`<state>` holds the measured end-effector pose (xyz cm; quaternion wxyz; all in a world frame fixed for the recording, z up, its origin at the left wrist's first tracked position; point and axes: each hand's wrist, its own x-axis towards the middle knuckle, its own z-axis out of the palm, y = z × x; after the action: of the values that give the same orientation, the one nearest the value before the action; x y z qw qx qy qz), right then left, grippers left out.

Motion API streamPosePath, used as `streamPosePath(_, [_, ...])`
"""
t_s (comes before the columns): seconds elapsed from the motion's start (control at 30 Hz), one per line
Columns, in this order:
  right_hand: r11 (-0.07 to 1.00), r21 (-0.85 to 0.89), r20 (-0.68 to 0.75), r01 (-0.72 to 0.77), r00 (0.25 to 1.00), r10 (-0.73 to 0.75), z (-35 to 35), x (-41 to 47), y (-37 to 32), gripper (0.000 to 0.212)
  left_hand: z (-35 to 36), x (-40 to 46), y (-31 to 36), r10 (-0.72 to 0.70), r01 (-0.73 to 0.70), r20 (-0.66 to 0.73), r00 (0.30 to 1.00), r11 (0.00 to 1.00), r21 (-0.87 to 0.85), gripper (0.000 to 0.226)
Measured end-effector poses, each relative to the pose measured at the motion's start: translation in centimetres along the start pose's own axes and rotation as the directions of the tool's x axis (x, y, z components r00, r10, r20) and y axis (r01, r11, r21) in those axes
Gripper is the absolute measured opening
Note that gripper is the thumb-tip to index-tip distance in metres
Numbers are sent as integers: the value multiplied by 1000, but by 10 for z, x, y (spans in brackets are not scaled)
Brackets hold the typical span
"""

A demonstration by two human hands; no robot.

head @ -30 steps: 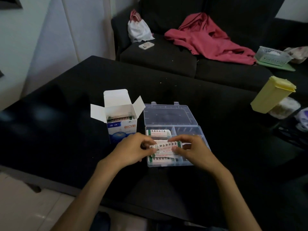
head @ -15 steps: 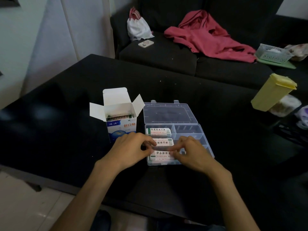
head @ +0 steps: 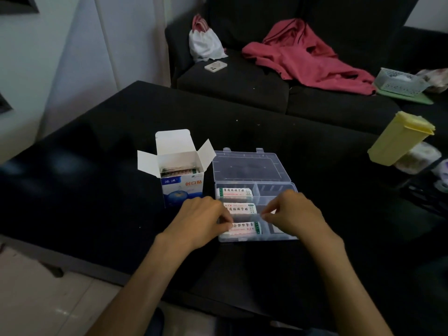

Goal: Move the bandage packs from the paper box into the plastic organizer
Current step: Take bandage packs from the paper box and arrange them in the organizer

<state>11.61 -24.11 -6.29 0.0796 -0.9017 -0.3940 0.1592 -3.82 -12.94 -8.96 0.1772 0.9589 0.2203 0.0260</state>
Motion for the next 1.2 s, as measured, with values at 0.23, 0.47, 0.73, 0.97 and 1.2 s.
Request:
streamPosePath(0.23, [931,-360,141,51,990,0,8,1,-18,23,1,-1,-2,4,-4,3,1000,1000,-20,23])
streamPosePath(0.47, [970,-233,225,-70,966,124,13,10,-12,42,-1,0,-3,-14,17,51,999,998,-64,24])
streamPosePath(0.73, [972,-233,86,-16,996,37,-17,2,-17,29,-17,-5,-2,-9,4,-23,1000,970,-241,17])
streamPosePath(0.97, [878,-74,-192,473,857,-478,-44,0,-60,29,-46,-15,-19,-525,187,-733,432,847,-497,16])
streamPosePath(1.2, [702,-394,-189,593,695,-693,10,29,-65,50,-53,-17,-50,-767,232,-212,606,425,-875,75])
